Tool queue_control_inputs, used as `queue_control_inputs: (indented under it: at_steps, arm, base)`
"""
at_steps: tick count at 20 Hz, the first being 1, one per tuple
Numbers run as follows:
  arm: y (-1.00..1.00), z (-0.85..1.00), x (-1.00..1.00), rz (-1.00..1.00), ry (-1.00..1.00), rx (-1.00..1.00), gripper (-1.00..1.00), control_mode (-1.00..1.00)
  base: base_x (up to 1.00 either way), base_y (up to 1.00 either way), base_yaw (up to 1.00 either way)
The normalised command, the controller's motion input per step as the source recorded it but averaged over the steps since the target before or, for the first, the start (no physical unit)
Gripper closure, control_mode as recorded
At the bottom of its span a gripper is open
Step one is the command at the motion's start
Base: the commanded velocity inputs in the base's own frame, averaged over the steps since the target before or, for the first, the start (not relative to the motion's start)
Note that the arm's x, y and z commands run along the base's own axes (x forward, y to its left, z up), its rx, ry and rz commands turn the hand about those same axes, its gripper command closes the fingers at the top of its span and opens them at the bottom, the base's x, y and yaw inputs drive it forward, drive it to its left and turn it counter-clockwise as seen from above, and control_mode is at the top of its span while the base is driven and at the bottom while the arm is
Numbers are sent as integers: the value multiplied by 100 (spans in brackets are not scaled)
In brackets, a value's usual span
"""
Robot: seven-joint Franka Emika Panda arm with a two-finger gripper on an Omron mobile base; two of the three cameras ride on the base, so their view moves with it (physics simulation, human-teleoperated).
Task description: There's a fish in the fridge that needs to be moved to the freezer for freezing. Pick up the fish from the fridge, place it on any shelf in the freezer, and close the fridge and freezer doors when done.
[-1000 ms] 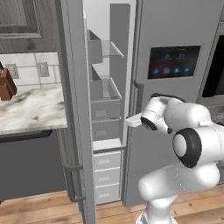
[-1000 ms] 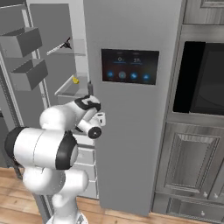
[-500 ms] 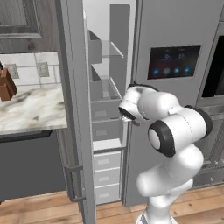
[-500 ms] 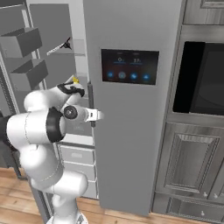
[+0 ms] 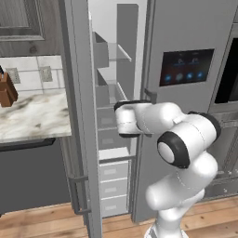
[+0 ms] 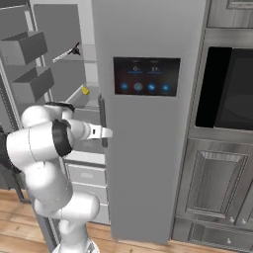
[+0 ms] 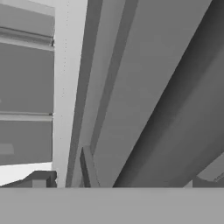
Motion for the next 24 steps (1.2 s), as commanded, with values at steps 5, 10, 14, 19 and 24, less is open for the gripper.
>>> queue_control_inputs:
  at_steps: [5, 10, 14, 19, 24]
  arm:
    - [2, 54, -18, 4, 0, 1, -100, -100]
    - [24, 11, 82, 25, 5, 18, -100, -100]
    - [1, 0, 100, 54, 5, 40, -100, -100]
    - [2, 0, 100, 55, -9, 33, -100, -100]
    - [0, 47, 87, 31, -5, 18, -100, -100]
  base:
    - [0, 0, 0]
    - [0, 0, 0]
    - [0, 0, 0]
    - [0, 0, 0]
    - [0, 0, 0]
